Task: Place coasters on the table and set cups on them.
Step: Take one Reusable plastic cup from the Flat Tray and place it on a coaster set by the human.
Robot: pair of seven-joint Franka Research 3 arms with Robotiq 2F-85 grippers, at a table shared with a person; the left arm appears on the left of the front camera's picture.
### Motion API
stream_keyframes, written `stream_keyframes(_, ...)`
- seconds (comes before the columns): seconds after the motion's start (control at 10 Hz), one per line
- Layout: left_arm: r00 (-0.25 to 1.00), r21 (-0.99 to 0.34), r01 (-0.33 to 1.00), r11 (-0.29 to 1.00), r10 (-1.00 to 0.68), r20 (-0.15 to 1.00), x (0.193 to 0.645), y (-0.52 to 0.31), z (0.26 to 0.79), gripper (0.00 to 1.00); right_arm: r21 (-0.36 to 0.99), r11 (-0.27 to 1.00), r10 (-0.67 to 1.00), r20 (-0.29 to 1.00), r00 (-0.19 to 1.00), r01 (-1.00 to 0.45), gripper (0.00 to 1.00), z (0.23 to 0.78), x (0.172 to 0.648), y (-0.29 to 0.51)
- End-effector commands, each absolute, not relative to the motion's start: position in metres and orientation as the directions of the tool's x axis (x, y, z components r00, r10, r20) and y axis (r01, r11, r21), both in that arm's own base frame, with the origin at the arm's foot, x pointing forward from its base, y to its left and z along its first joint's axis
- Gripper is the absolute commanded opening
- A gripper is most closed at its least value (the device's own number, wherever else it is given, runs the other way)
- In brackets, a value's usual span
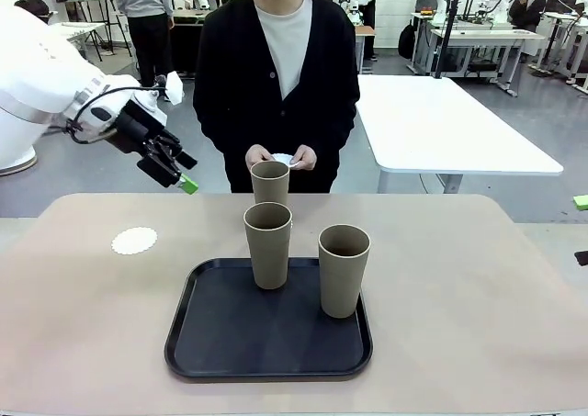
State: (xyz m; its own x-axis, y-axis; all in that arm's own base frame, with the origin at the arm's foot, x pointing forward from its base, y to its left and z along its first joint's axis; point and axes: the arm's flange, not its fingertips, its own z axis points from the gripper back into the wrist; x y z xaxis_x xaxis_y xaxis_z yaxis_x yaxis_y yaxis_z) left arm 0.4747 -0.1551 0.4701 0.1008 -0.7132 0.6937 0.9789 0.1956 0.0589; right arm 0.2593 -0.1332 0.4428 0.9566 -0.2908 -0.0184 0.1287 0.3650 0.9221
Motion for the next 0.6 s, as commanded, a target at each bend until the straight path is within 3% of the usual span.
stream_keyframes(0.0,-0.025,0.071,0.996,0.051,-0.61,0.792,0.469,-0.151,0.439,1.0,0.93,0.35,-0.287,-0.009,0.958,0.113,1.0,0.443,0.26,-0.133)
stream_keyframes(0.3,-0.067,-0.028,0.988,-0.153,-0.584,0.809,0.468,-0.142,0.396,1.0,0.93,0.35,-0.287,-0.009,0.958,0.113,1.0,0.443,0.26,-0.133)
stream_keyframes(0.5,-0.142,0.049,0.979,-0.199,-0.485,0.863,0.457,-0.134,0.371,1.0,0.93,0.35,-0.287,-0.009,0.958,0.113,1.0,0.443,0.26,-0.133)
